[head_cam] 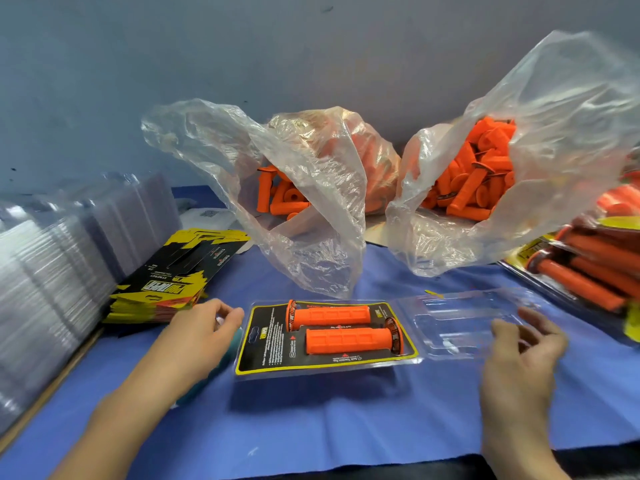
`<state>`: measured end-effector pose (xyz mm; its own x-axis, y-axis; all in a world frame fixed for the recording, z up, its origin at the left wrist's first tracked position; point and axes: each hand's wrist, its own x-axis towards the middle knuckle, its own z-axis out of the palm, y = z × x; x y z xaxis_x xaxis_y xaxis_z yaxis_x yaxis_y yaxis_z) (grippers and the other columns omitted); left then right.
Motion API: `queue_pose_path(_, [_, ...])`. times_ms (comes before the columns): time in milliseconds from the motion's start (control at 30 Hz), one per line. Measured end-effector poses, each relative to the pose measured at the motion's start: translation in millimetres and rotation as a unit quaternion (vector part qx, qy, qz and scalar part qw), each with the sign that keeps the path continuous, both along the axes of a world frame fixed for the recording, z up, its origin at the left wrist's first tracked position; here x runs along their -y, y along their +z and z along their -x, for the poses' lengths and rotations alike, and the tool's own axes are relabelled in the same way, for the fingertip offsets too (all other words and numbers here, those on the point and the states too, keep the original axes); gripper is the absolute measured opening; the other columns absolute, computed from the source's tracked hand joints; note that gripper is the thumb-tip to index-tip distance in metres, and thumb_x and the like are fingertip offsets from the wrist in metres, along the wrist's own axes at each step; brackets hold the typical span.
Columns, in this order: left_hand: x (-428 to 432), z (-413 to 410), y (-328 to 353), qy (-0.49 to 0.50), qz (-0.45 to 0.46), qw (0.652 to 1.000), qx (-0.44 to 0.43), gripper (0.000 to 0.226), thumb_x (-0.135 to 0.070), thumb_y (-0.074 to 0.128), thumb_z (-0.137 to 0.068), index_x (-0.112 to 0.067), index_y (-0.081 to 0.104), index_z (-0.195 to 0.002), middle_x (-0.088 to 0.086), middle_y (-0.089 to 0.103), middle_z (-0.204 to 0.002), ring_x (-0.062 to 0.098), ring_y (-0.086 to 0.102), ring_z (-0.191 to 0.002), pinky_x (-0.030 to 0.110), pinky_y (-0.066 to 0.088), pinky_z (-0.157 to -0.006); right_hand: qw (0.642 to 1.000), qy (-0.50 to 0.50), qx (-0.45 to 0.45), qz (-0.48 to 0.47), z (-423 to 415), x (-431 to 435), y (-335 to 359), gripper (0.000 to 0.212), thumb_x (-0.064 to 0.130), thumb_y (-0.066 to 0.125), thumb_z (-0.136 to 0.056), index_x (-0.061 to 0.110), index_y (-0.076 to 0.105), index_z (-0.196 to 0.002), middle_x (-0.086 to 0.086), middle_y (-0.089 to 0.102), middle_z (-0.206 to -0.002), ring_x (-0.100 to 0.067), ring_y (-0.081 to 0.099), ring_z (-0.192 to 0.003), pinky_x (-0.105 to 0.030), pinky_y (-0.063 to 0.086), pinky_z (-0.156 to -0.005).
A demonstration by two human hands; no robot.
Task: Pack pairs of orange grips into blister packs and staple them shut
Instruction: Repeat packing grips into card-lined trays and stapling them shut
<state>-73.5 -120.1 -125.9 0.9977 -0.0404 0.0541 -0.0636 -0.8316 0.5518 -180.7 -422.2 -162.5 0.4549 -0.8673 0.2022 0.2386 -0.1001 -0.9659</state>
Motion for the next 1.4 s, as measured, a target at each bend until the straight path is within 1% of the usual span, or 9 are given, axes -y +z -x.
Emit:
queue_pose_path(100, [6, 10, 4, -0.005, -0.043, 0.998, -0.040, 0.028, -0.046, 0.046, -0.098, -0.023, 0.063, -0.093, 0.005, 0.070, -0.075, 0.029, 0.069, -0.065, 0.036, 0.055, -0.062, 0.995, -0.047, -0.050, -0.070, 8, 8, -8, 0.048, 0.017, 0.055, -0.097, 0.023, 0.037, -0.141, -0.011, 0.038, -0.145, -0.022, 0.049, -0.123, -0.026, 0.036, -0.088])
queue_pose_path(267, [9, 10, 4, -0.005, -0.067, 0.996, -0.055, 0.035, -0.035, 0.039, -0.102, -0.012, 0.063, -0.092, 0.005, 0.070, -0.065, 0.025, 0.067, -0.049, 0.032, 0.055, -0.054, 0.988, -0.085, -0.088, -0.094, 10, 20, -10, 0.061, 0.022, 0.057, -0.096, 0.019, 0.030, -0.150, -0.012, 0.031, -0.153, -0.025, 0.043, -0.133, -0.027, 0.031, -0.093])
queue_pose_path(433, [9, 4, 1, 0.017, -0.003, 0.998, -0.060, 0.036, -0.022, 0.041, -0.103, -0.005, 0.064, -0.081, 0.009, 0.068, -0.057, 0.030, 0.064, -0.045, 0.035, 0.054, -0.044, 0.980, -0.089, -0.078, -0.162, 11, 27, -10, 0.068, 0.025, 0.062, -0.093, 0.022, 0.028, -0.152, -0.012, 0.042, -0.145, -0.031, 0.058, -0.108, -0.049, 0.045, -0.100])
queue_pose_path(567, [10, 0, -3, 0.009, -0.045, 0.996, -0.073, 0.038, -0.026, 0.038, -0.104, -0.006, 0.063, -0.084, 0.006, 0.068, -0.054, 0.027, 0.065, -0.043, 0.032, 0.055, -0.043, 0.958, 0.009, 0.029, -0.286, 11, 24, -11, 0.046, 0.010, 0.052, -0.098, 0.009, 0.035, -0.141, -0.010, 0.054, -0.099, -0.021, 0.063, -0.082, -0.031, 0.060, -0.063])
queue_pose_path(667, [10, -1, -7, -0.002, -0.042, 0.997, -0.068, 0.030, -0.026, 0.040, -0.103, -0.010, 0.064, -0.092, 0.004, 0.067, -0.052, 0.026, 0.065, -0.042, 0.033, 0.056, -0.044, 0.951, 0.099, 0.021, -0.292, 9, 18, -14, 0.010, 0.011, 0.051, -0.100, 0.008, 0.050, -0.109, -0.014, 0.058, -0.098, -0.021, 0.066, -0.079, -0.026, 0.060, -0.058])
queue_pose_path(767, [11, 0, -10, -0.014, -0.034, 0.998, -0.054, 0.022, -0.024, 0.043, -0.102, -0.013, 0.062, -0.101, 0.006, 0.067, -0.053, 0.024, 0.065, -0.042, 0.034, 0.057, -0.049, 0.956, 0.115, 0.012, -0.271, 3, 13, -16, 0.042, 0.003, 0.051, -0.098, 0.014, 0.039, -0.137, -0.015, 0.058, -0.100, -0.018, 0.062, -0.074, -0.028, 0.057, -0.065])
queue_pose_path(1067, [15, 5, -10, -0.045, -0.134, 0.990, -0.021, 0.033, -0.029, 0.048, -0.102, -0.017, 0.054, -0.132, 0.008, 0.069, -0.109, 0.029, 0.065, -0.092, 0.038, 0.053, -0.082, 0.996, 0.074, 0.042, -0.041, 1, -9, -5, 0.050, 0.008, 0.055, -0.098, 0.047, 0.049, -0.130, 0.005, 0.054, -0.088, -0.006, 0.065, -0.064, -0.015, 0.055, -0.062])
queue_pose_path(1167, [16, 3, -12, -0.044, -0.126, 0.991, -0.019, 0.034, -0.029, 0.049, -0.102, -0.016, 0.054, -0.133, 0.007, 0.067, -0.118, 0.028, 0.062, -0.087, 0.036, 0.053, -0.079, 0.989, 0.075, 0.027, 0.123, 3, -22, -4, 0.049, 0.019, 0.061, -0.095, 0.062, 0.053, -0.117, 0.014, 0.059, -0.087, -0.008, 0.063, -0.072, -0.007, 0.046, -0.066])
queue_pose_path(1400, [24, 4, -28, -0.058, 0.124, 0.988, -0.073, 0.020, -0.014, 0.043, -0.102, -0.017, 0.062, -0.094, 0.005, 0.064, -0.059, 0.020, 0.062, -0.042, 0.024, 0.049, -0.047, 0.866, 0.113, -0.028, 0.486, -3, -31, -16, 0.031, 0.027, 0.051, -0.092, 0.035, 0.069, -0.116, 0.009, 0.057, -0.099, -0.013, 0.057, -0.084, -0.031, 0.043, -0.076])
